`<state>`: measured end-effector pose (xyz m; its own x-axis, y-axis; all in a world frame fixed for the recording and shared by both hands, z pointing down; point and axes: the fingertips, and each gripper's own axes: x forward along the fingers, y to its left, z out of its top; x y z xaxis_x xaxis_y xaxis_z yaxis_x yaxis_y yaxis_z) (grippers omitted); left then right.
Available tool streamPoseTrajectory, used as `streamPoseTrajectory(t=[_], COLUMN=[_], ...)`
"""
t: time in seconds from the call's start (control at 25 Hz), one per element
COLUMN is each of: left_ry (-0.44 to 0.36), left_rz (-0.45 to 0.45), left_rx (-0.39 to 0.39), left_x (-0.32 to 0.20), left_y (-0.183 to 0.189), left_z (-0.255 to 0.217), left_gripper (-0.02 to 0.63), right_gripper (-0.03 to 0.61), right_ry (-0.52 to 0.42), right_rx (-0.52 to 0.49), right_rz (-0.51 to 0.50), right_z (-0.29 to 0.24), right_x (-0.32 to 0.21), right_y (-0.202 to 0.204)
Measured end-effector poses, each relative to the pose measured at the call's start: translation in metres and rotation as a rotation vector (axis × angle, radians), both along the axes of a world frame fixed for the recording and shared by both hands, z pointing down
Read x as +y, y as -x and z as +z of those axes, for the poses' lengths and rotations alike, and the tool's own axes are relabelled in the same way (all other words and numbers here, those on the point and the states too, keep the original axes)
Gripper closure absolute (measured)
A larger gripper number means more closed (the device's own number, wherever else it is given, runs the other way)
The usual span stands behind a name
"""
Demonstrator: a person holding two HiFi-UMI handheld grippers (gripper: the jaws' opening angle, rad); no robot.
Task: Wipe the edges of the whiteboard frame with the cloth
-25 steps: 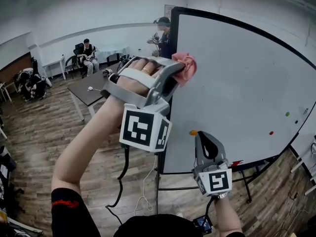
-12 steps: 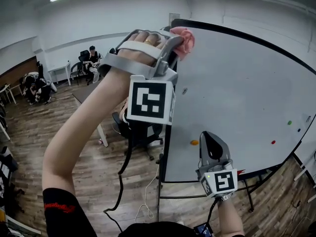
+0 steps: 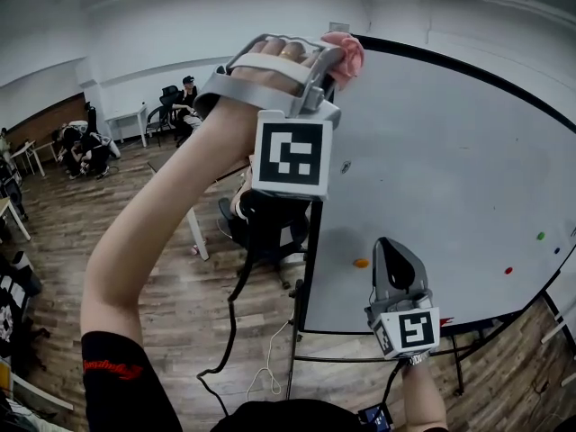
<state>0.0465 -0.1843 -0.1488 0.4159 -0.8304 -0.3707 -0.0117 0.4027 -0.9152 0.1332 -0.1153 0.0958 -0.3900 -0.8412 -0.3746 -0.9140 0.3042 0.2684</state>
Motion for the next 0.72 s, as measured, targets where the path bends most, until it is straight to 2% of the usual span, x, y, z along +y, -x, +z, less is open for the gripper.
streamPoseTrajectory(t=[0.72], left_ry=[0.011], left_rz=[-0.003], left_rx=[0.041], left_x=[-0.010], left_y=[-0.009], left_z=[0.005], left_gripper=[0.569], right_gripper=[0.577], right_ry=[0.028], right_rx=[0.007], right_rz=[-0.089], right_z=[0.005], right_x=[-0.022], right_y=[-0.008])
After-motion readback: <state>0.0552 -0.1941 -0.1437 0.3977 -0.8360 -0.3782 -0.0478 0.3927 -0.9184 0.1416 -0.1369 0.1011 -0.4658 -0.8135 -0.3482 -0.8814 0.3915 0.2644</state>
